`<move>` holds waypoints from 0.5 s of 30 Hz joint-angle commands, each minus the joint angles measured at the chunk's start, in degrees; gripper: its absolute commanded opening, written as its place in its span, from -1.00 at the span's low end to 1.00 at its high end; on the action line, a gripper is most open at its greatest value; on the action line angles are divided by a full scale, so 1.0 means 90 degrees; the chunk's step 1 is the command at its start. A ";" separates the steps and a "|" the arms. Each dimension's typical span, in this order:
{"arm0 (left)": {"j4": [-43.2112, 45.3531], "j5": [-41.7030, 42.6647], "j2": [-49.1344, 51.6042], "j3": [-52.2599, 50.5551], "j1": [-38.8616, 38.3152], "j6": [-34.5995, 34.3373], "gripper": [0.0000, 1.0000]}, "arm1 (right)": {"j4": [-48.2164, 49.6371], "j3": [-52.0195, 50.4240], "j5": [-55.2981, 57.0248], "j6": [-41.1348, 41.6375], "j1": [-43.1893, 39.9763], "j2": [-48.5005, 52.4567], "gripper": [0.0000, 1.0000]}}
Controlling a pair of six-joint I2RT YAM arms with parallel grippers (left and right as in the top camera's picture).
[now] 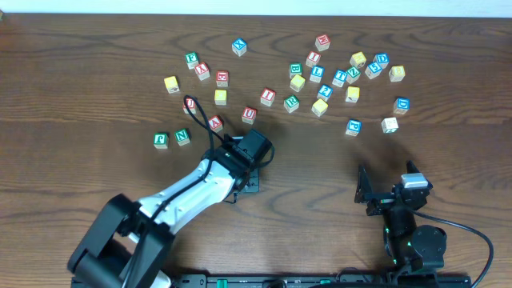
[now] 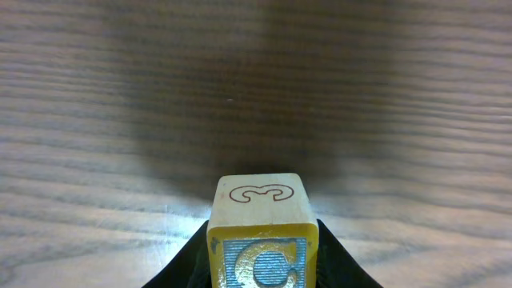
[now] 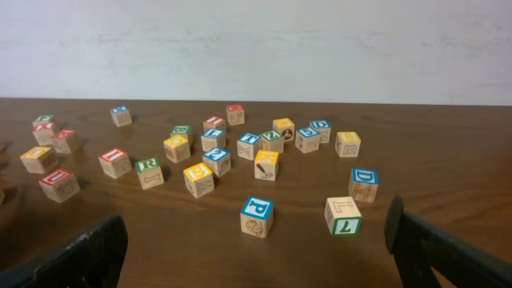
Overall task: Spell out CORL
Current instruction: 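Carry the yellow C block toward the table center and lower it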
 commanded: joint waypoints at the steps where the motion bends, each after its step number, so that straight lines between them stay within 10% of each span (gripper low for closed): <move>1: 0.0080 -0.0029 0.0393 -0.0049 -0.0015 -0.0085 -0.85 | -0.0029 -0.0007 -0.0029 0.0044 -0.0044 -0.0032 0.99; 10: 0.0262 -0.0032 0.0498 -0.0049 -0.0015 -0.0080 -0.82 | -0.0027 -0.0007 -0.0029 0.0044 -0.0044 -0.0032 0.99; 15: 0.0262 -0.0032 0.0491 -0.0049 -0.0012 -0.0080 -0.42 | -0.0029 -0.0007 -0.0029 0.0044 -0.0044 -0.0032 0.99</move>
